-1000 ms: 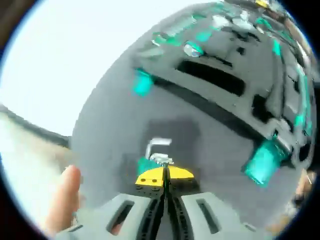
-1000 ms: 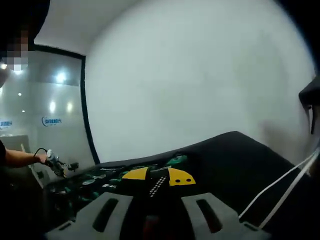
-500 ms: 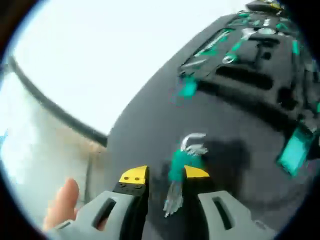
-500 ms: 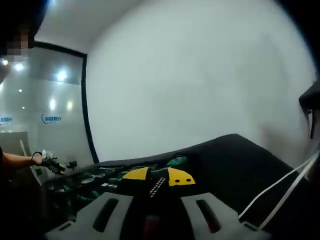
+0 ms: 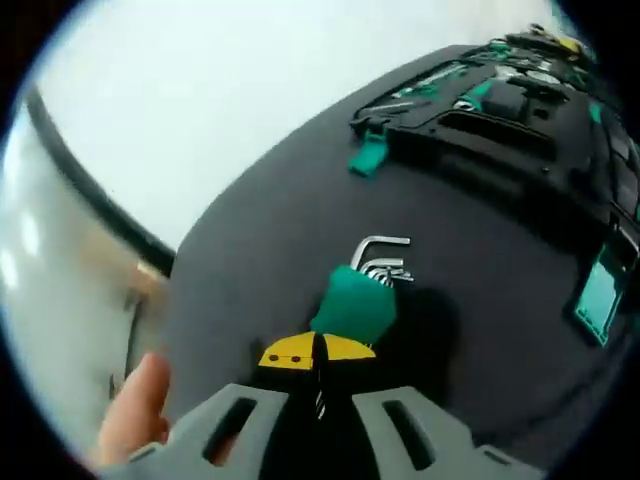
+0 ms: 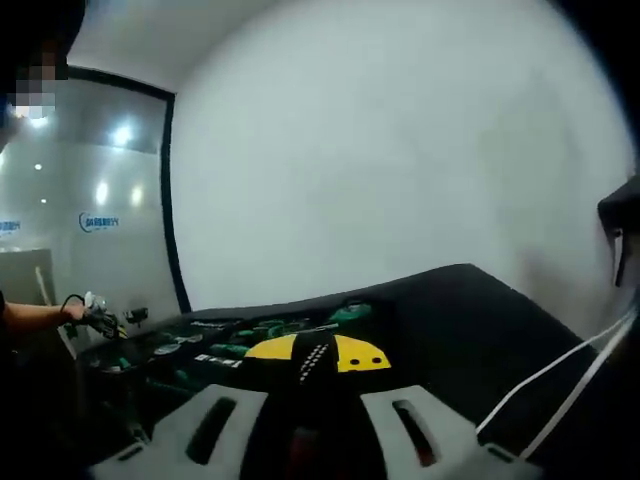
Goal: Pick up the tools and put them into their designated positions in the toolbox.
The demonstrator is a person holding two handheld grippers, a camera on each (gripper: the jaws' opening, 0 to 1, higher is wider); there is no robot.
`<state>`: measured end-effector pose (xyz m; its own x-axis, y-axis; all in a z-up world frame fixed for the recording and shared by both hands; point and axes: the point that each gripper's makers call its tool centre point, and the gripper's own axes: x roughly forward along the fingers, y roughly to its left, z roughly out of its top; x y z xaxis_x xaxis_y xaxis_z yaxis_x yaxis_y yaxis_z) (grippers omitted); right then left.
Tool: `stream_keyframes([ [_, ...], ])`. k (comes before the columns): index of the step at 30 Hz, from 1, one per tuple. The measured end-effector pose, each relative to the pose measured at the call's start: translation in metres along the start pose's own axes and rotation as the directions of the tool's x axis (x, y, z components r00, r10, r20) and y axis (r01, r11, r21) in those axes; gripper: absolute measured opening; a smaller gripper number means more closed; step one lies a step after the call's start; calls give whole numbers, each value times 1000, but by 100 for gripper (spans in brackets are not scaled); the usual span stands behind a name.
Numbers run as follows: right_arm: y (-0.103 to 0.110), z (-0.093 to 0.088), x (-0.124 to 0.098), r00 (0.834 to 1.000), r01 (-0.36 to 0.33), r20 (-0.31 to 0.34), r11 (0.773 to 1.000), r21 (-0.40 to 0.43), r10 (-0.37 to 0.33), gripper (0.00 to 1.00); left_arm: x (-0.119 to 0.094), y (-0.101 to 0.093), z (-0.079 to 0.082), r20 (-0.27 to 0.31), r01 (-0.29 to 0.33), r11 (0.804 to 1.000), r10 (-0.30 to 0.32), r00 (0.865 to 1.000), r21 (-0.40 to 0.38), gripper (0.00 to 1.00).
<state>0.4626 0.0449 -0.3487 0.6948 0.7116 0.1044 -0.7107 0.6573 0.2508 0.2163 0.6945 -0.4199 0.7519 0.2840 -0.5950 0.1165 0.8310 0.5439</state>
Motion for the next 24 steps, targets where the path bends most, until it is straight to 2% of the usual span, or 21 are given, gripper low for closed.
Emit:
stream_keyframes([
  [1, 4, 2, 1, 1000, -16, 4, 1000, -18, 16, 9, -1, -4, 2, 22, -3, 1000, 3, 1000, 22, 5],
  [3, 18, 3, 4, 999, -33, -45, 992, -125, 27, 9, -3, -10, 1, 33, 6, 1000, -6, 999, 23, 5],
  [5, 54, 10, 11, 994, -100, -68, 961, -257, 85, 9, -6, -16, 3, 74, 16, 1000, -17, 997, 18, 5],
  [6, 82, 16, 16, 987, -158, -72, 946, -281, 144, 9, -8, -22, 6, 118, 6, 1000, -7, 993, 11, 5],
  [7, 106, 18, 21, 975, -221, -94, 934, -281, 202, 9, -8, -22, 7, 128, 3, 1000, -6, 992, 20, 5],
  [8, 144, 19, 29, 944, -328, -141, 901, -282, 300, 9, -6, -18, 4, 150, -23, 1000, 20, 989, 19, 5],
  [9, 169, 23, 36, 921, -386, -164, 879, -281, 352, 9, -5, -13, 2, 150, -60, 997, 53, 987, 48, 5],
  [10, 194, 28, 44, 896, -441, -184, 852, -281, 403, 9, -6, -4, -6, 117, -140, 985, 128, 985, 97, 5],
  [11, 223, 35, 50, 864, -502, -195, 816, -286, 463, 9, -6, -1, -12, 92, -172, 980, 163, 982, 100, 6],
  [12, 265, 46, 61, 807, -590, -220, 747, -306, 547, 9, -7, 4, -11, 99, -221, 974, 215, 972, 53, 6],
  [14, 314, 58, 81, 753, -655, -240, 665, -358, 613, 9, -7, 6, -11, 130, -253, 965, 259, 957, -63, 7],
  [15, 350, 64, 97, 710, -694, -242, 600, -397, 661, 9, -8, 7, -6, 180, -275, 952, 296, 938, -135, 8],
  [16, 384, 59, 114, 650, -745, -279, 521, -417, 706, 9, -9, 7, -3, 218, -292, 941, 324, 920, -170, 10],
  [17, 404, 49, 126, 610, -779, -326, 471, -414, 723, 9, -11, 5, 3, 276, -320, 933, 355, 893, -163, 14],
  [18, 427, 29, 146, 570, -815, -399, 432, -387, 718, 9, -12, 7, 3, 297, -356, 925, 380, 876, -135, 14],
  [19, 440, 14, 161, 545, -833, -443, 398, -386, 712, 9, -13, 4, 3, 294, -388, 917, 398, 869, -96, 14],
  [20, 453, -1, 174, 519, -849, -480, 361, -386, 707, 9, -12, 0, 4, 285, -401, 916, 390, 875, -25, 14],
  [21, 468, -27, 193, 467, -881, -538, 318, -350, 702, 9, -13, -5, 8, 291, -396, 918, 377, 879, 6, 14],
  [22, 478, -43, 203, 426, -903, -577, 292, -314, 697, 9, -13, -10, 12, 319, -376, 926, 363, 876, -19, 14],
  [23, 485, -59, 215, 405, -915, -605, 306, -264, 686, 9, -12, -13, 16, 353, -357, 932, 355, 866, -63, 14],
  [24, 490, -74, 224, 385, -922, -630, 308, -233, 675, 9, -13, -12, 14, 350, -366, 929, 363, 864, -59, 14],
])
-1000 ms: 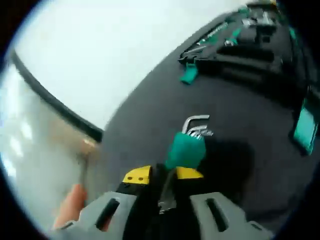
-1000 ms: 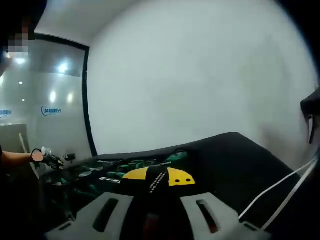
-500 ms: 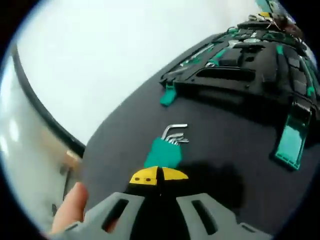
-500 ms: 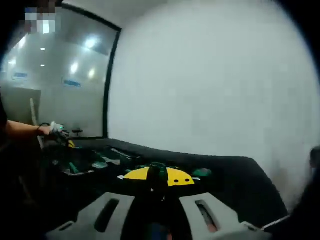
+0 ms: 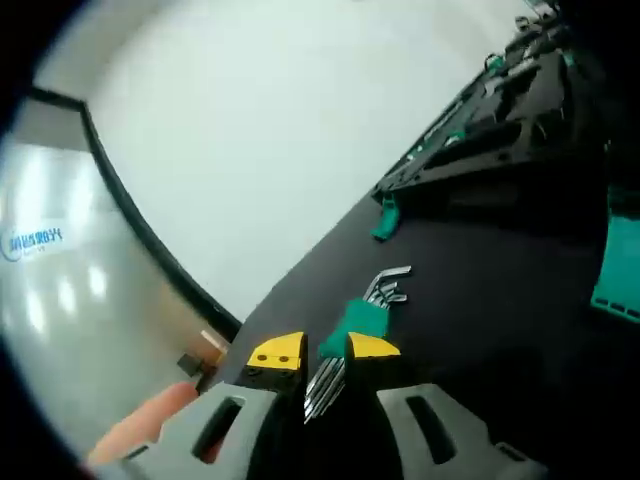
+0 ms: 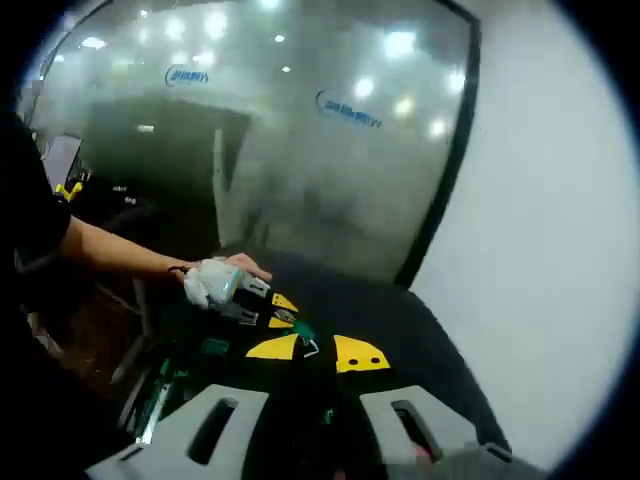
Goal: Pick up the tools and put them into their designated positions in the toolbox.
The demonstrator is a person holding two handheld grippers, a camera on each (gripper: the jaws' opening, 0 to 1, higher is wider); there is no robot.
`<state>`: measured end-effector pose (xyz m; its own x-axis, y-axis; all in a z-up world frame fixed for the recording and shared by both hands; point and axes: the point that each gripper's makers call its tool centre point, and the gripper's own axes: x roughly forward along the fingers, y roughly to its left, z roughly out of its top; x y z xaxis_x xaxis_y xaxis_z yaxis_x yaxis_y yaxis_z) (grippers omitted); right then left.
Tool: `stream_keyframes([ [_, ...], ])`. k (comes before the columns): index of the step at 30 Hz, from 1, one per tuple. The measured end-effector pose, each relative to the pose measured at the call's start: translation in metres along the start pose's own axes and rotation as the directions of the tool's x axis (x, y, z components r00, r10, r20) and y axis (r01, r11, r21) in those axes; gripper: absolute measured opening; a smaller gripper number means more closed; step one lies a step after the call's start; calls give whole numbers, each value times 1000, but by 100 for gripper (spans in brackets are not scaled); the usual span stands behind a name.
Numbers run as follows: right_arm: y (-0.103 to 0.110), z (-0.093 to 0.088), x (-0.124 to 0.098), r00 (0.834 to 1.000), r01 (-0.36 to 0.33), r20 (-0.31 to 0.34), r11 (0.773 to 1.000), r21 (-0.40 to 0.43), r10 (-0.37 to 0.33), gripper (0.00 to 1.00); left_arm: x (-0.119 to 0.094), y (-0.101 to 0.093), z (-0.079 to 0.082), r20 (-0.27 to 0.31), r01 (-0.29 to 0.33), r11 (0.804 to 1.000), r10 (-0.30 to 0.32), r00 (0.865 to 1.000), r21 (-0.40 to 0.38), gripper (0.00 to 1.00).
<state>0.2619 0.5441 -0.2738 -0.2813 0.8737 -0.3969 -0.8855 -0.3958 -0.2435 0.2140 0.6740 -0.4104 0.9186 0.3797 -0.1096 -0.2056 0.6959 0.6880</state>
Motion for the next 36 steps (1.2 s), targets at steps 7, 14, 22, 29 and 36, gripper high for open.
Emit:
stream_keyframes([
  [7, -12, -77, 109, 931, -177, -343, 976, -125, 125, 10, -2, 12, -17, -85, -2, 988, -11, 996, -152, 11],
  [14, -19, -109, 147, 883, -240, -446, 958, -156, 148, 8, 7, 10, -21, -62, 10, 990, -19, 998, -139, 6],
  [22, -5, -103, 167, 914, -230, -344, 973, 0, 216, 0, 11, -8, -10, 23, 89, 975, -86, 996, -202, 1],
  [29, -4, -93, 158, 907, -177, -329, 947, 269, 263, 4, -2, 20, -36, -154, -8, 924, -55, 987, -383, 2],
  [36, -13, -93, 180, 921, -55, -251, 740, 671, 296, 17, -5, -12, -12, -11, 179, 920, -195, 981, -348, 1],
])
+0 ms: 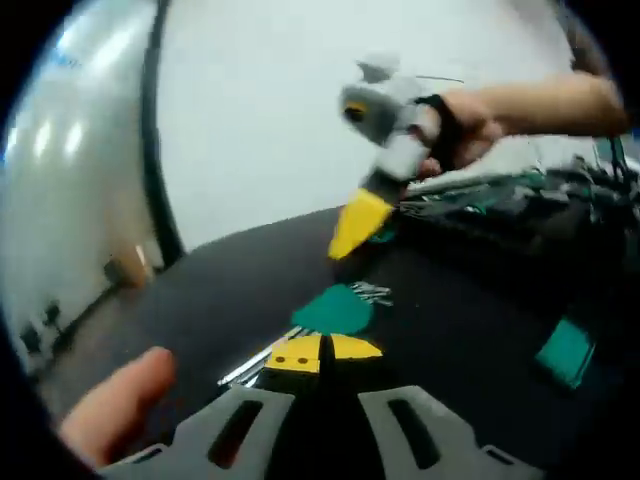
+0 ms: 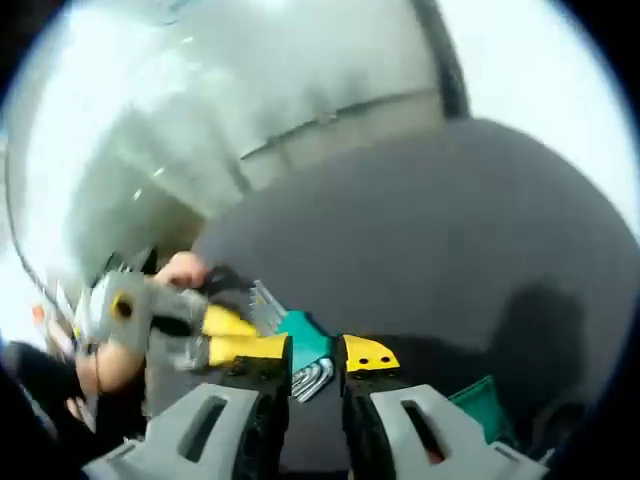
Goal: Pick up the tools and put them into their designated positions in the toolbox.
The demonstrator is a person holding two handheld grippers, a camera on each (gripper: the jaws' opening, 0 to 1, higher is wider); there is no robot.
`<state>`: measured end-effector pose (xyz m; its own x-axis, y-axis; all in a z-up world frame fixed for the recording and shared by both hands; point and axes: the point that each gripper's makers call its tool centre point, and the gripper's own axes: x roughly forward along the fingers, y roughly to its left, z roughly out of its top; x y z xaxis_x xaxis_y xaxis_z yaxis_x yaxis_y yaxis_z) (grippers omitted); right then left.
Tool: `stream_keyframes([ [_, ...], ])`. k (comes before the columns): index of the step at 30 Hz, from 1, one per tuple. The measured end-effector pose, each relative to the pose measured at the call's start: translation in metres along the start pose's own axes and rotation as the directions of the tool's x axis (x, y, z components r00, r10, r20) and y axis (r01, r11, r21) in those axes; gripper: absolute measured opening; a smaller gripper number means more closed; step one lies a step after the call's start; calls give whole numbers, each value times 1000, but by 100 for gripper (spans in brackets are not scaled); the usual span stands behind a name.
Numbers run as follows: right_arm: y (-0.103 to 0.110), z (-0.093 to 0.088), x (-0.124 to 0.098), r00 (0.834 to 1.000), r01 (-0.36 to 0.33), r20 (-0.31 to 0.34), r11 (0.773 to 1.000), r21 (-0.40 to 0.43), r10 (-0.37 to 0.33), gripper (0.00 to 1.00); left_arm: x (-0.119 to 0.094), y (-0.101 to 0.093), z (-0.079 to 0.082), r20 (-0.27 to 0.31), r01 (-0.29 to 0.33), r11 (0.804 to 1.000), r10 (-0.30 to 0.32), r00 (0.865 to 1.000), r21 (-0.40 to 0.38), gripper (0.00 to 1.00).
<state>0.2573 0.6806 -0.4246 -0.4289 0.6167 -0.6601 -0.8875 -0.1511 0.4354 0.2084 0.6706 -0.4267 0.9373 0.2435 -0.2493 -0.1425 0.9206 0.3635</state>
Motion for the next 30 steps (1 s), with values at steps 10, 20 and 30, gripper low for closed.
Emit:
stream_keyframes([
  [10, 8, -12, 17, 991, -117, -40, 967, 225, 130, 12, 1, 3, -7, -16, 26, 990, -29, 999, -141, 1],
  [20, 57, -12, -18, 910, -413, -18, 908, 75, 415, 5, -3, -8, -3, -21, 44, 992, -46, 999, -114, 1],
  [30, 83, -32, 14, 996, -77, -85, 796, -600, 32, 18, -2, -9, -5, -25, 35, 996, -37, 999, -80, 1],
])
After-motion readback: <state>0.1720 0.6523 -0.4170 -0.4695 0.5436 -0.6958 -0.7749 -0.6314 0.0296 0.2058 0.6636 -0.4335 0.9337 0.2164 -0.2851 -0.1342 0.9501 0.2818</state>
